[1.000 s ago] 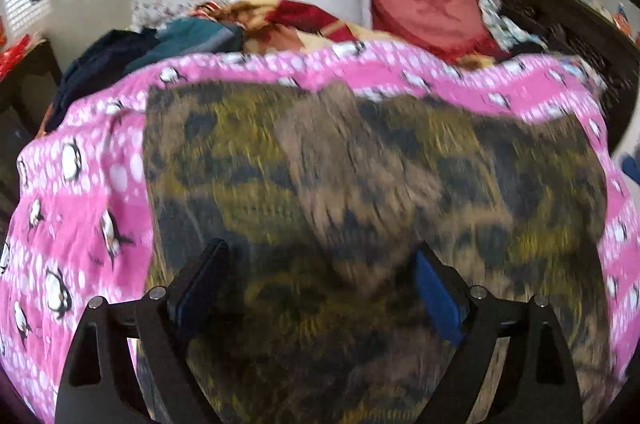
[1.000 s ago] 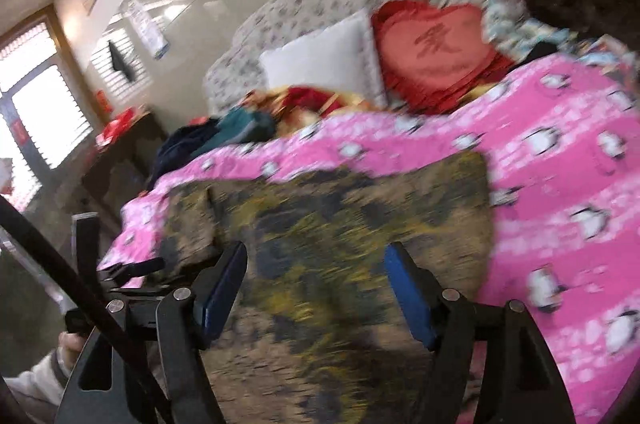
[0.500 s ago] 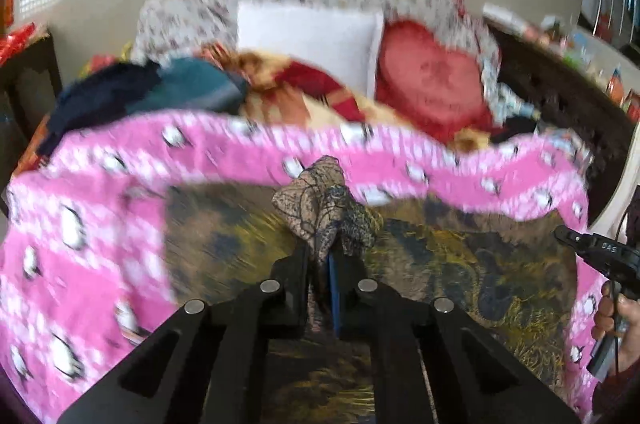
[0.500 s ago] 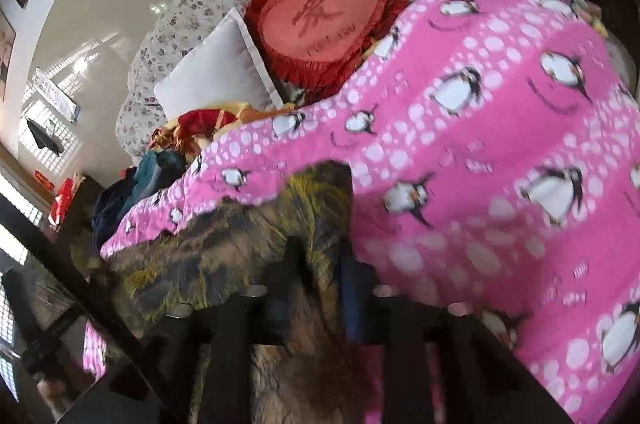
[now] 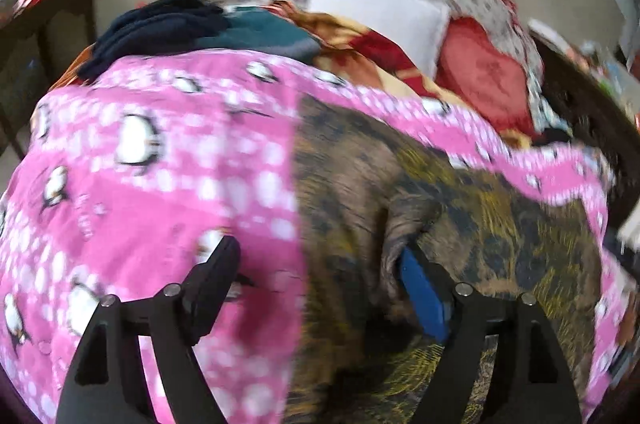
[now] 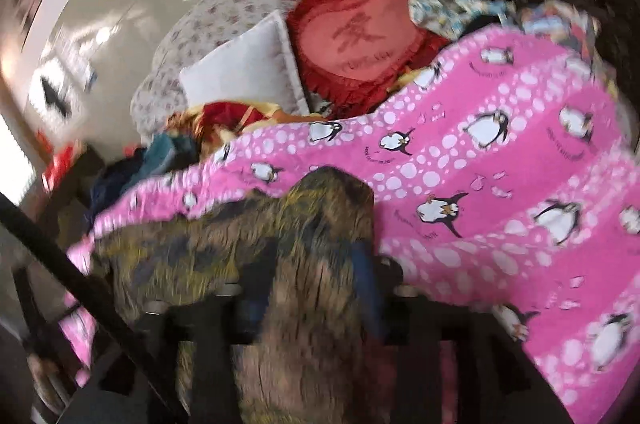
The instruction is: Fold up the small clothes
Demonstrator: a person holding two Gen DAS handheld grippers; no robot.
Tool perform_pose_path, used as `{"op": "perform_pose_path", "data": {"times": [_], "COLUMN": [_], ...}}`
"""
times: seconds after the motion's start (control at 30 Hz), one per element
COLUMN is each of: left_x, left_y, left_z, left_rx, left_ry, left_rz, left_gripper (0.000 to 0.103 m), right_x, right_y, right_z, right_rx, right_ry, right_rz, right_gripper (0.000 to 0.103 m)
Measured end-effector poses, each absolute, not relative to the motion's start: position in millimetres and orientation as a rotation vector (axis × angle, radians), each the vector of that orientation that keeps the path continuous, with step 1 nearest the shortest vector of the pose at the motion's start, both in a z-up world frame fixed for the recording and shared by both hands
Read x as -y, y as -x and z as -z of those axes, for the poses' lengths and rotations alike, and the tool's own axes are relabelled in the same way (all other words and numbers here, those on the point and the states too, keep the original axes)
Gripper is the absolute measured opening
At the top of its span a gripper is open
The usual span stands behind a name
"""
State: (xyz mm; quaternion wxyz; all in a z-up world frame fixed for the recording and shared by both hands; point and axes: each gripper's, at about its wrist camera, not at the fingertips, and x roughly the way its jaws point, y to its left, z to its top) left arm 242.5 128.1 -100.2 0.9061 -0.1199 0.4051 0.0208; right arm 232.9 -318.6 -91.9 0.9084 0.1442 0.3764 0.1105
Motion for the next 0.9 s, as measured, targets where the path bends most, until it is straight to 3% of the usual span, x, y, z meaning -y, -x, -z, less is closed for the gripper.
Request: {"op": "perform_pose_path", "data": {"times": [0.2,0.43,0.7,0.9], "left_x": [-121.9,-95.4,-99.1,-97.9], "left_y": [-229.3,-230.0,-242.0,-244.1], "left_z": [82.8,95.7,103.8,105.1], "left_rx": [-0.796,-0.827,-0.843,-0.840], "left_ry": [0.213,0.114,0.176,0.155], "left_rz": [-0.041,-0.036,-0.040,-0.025], "left_gripper": [0.080,0.080,0.080,0.080], "right_x": [278.8,210.5,137.0,52.6], "right_y": [-212.2,-200.7,-237.8,-278.2], "right_z": [93.5,129.5,64.0,77.4], "right_rx": [-0.800,-0.970,-0.777,-0.780], "right_ry": [-0.200,-0.086,-0.036,0.201], "right_rz": [-0.366,-0.537,-0.651,-0.758], "right_gripper": [0.055,0.055,0.055,0.054]}}
